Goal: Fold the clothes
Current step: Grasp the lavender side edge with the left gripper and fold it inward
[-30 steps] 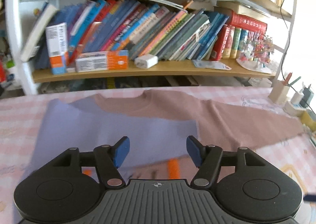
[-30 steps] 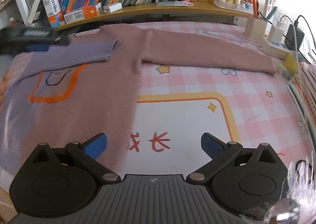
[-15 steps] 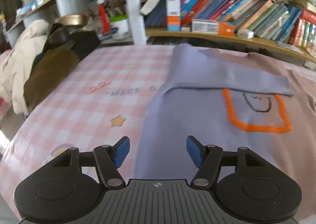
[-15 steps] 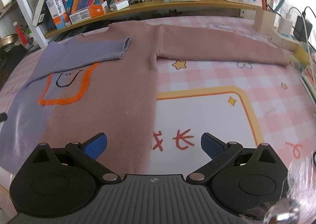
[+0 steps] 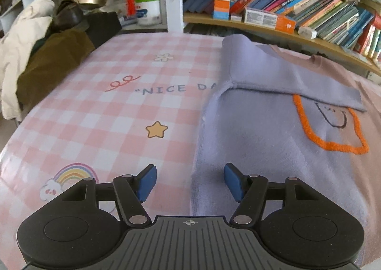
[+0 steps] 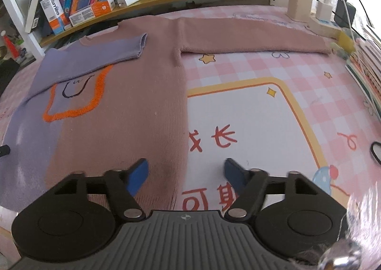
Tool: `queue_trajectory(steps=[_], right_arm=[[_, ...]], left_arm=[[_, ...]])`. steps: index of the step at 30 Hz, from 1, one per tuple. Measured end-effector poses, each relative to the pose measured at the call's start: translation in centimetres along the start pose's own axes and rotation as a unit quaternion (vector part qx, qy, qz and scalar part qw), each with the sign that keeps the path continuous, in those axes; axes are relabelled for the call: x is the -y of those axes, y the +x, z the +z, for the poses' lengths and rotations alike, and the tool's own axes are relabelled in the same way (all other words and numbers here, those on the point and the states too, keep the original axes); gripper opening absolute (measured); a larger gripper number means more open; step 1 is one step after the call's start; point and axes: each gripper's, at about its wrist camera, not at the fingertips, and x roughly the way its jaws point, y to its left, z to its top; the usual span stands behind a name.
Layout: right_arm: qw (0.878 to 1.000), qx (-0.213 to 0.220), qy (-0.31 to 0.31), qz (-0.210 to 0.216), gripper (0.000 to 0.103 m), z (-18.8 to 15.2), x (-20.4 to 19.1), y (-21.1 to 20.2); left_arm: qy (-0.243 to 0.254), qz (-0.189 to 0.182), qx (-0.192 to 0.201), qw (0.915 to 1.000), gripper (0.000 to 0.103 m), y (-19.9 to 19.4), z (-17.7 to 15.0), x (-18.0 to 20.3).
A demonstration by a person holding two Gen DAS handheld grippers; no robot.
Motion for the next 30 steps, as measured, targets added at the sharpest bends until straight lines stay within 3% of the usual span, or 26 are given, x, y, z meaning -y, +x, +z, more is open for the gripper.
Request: queue_trajectory(steps=[1,4,8,14,30], right_arm=[[1.000,0.003,0.000,-0.005,0.054,-0.1,-0.1,-0.1],[1.000,0.010,0.003,-0.004,0.041,-0.4,-0.3,-0.3],[1.000,0.016,-0.004,0.012,0.019,-0.8,-1.0,-0.3],[1.000,0.022,0.004,0.003,0.013,-0.7,-2.1,-0.3],[0.999,0.024,-0.025,0.019,0.013,-0.3,-6.9,0.6]], left_arm=[[0.000,-0.006,0.000,1.0000,0.062,0.1,0.0,-0.1],[0.000,-0.025,0.004,0.9997,0.043,0.4,0.1,-0.4],[-0.020,-0.067,0.006,0.9975,0.005,0.7,0.4,-1.2],[-0.041,-0.093,0.023,0.9946,0.004,0.2,0.6,-2.6],[-0.056,-0.070,0.026,0.9956,0.005,0.8,1.6,-7.1]])
